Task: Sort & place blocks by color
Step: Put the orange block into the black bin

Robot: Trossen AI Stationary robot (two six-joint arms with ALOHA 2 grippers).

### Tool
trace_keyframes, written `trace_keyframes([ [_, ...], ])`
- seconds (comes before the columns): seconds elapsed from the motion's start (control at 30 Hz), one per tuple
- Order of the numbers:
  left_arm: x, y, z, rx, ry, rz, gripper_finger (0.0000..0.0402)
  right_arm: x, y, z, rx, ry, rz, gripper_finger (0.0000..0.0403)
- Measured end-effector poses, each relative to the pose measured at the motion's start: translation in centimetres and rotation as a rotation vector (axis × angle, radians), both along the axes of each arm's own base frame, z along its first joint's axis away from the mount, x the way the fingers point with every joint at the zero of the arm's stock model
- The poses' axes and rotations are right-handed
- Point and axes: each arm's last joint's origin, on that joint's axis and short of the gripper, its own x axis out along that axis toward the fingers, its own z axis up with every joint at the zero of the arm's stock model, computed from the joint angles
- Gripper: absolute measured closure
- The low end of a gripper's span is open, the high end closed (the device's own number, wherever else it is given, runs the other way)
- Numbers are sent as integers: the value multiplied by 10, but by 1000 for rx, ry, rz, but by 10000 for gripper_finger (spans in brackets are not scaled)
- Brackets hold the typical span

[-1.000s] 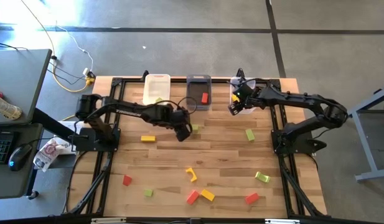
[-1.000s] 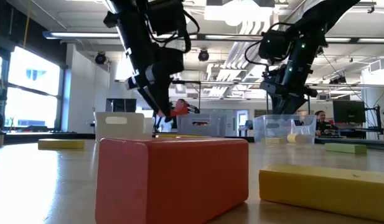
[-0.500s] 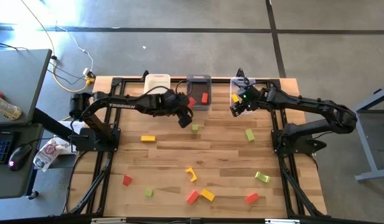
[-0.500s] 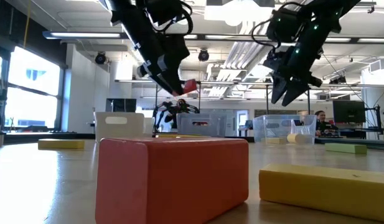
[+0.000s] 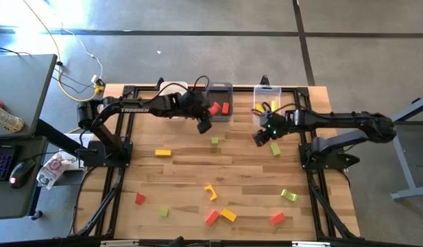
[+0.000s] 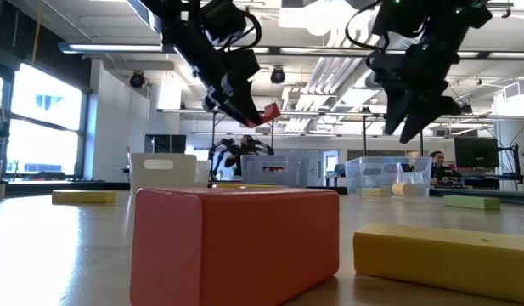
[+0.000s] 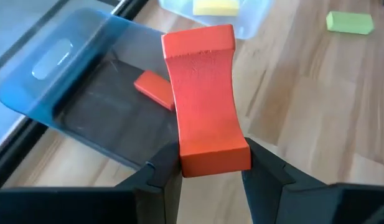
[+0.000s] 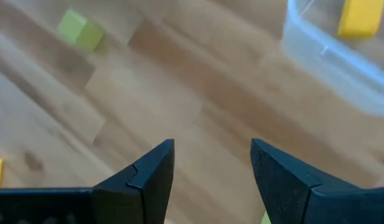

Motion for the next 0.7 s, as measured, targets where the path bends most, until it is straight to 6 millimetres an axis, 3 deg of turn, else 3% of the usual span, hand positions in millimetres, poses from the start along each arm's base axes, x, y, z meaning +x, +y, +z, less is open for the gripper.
trace_keyframes([
  [0.4,-4,20,4,12,-75,-26,290,-4,55,-3,141,54,61,206],
  [0.7,4,32,-25,-14,-29,-7,290,-11,92,-3,200,66,105,206],
])
